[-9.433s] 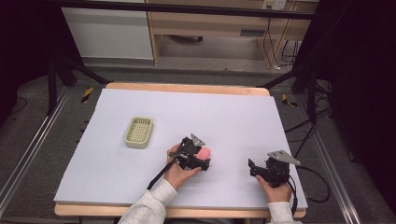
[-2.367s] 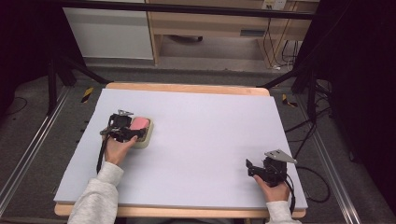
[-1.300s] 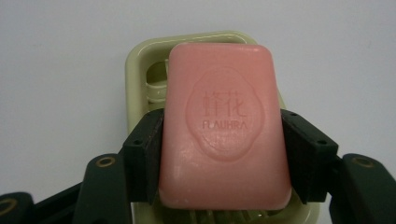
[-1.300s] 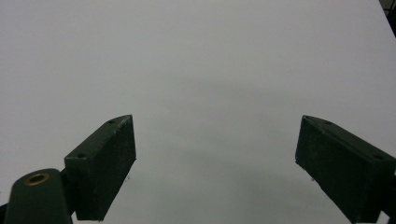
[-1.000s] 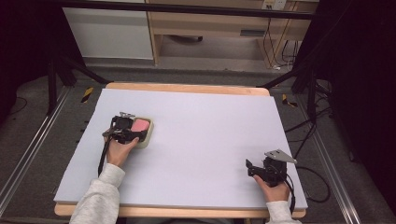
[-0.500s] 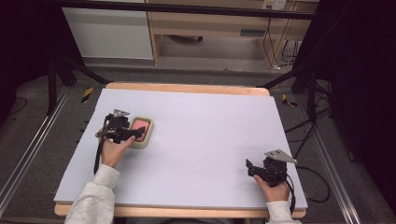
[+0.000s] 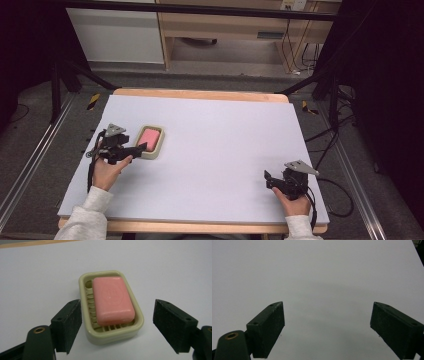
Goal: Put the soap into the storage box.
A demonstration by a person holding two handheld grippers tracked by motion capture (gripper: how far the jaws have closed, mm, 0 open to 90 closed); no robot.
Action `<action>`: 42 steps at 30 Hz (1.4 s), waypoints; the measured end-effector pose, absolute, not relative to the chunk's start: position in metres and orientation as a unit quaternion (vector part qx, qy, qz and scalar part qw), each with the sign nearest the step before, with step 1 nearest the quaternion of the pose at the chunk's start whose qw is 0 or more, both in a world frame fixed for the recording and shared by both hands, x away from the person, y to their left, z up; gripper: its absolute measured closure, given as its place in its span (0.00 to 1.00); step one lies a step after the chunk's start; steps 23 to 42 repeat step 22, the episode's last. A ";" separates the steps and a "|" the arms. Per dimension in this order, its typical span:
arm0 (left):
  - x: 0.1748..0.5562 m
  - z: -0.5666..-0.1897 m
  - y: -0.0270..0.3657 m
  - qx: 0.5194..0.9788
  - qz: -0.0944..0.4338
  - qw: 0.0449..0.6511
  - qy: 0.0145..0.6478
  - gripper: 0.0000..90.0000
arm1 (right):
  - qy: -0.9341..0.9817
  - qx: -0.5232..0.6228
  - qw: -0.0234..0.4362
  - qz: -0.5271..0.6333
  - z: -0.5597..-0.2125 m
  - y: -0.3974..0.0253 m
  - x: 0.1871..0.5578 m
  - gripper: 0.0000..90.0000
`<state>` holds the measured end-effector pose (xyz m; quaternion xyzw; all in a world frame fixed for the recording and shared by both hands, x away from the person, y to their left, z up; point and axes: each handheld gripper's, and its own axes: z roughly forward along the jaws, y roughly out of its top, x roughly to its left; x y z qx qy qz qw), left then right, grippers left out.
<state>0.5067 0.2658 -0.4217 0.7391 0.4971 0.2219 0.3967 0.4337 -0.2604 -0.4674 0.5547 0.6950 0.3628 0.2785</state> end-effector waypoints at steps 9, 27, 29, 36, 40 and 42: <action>0.482 -0.431 0.287 0.726 0.232 0.412 0.500 0.26 | 0.694 0.560 0.279 0.356 -0.470 -0.263 0.434 0.14; 0.463 -0.455 0.307 0.724 0.237 0.391 0.516 0.23 | 0.695 0.566 0.277 0.345 -0.474 -0.265 0.430 0.14; 0.463 -0.455 0.307 0.724 0.237 0.391 0.516 0.23 | 0.695 0.566 0.277 0.345 -0.474 -0.265 0.430 0.14; 0.463 -0.455 0.307 0.724 0.237 0.391 0.516 0.23 | 0.695 0.566 0.277 0.345 -0.474 -0.265 0.430 0.14; 0.463 -0.455 0.307 0.724 0.237 0.391 0.516 0.23 | 0.695 0.566 0.277 0.345 -0.474 -0.265 0.430 0.14; 0.463 -0.455 0.307 0.724 0.237 0.391 0.516 0.23 | 0.695 0.566 0.277 0.345 -0.474 -0.265 0.430 0.14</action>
